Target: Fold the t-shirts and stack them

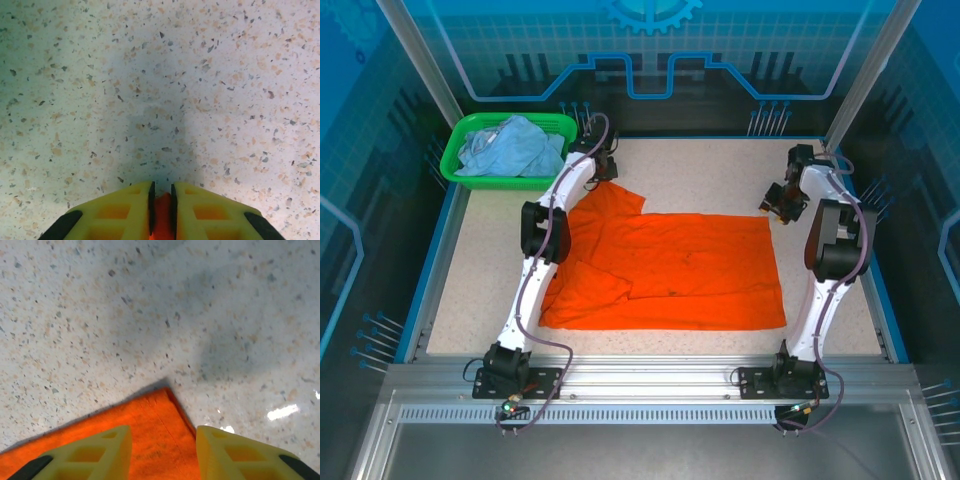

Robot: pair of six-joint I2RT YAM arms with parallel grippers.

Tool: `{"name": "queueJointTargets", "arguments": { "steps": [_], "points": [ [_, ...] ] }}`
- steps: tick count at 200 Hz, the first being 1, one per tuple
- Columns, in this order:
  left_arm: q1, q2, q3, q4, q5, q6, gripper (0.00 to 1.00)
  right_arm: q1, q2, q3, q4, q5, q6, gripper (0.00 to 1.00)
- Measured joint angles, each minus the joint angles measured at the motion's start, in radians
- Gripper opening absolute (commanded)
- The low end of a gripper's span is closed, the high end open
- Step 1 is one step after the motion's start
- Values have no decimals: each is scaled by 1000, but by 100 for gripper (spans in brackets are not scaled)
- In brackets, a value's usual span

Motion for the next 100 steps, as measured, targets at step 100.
{"name": "queueJointTargets", "arguments": {
  "steps": [100],
  "points": [
    [-6, -6, -23, 23, 3, 31, 6, 10, 109, 97, -45, 27, -14, 21]
  ]
}}
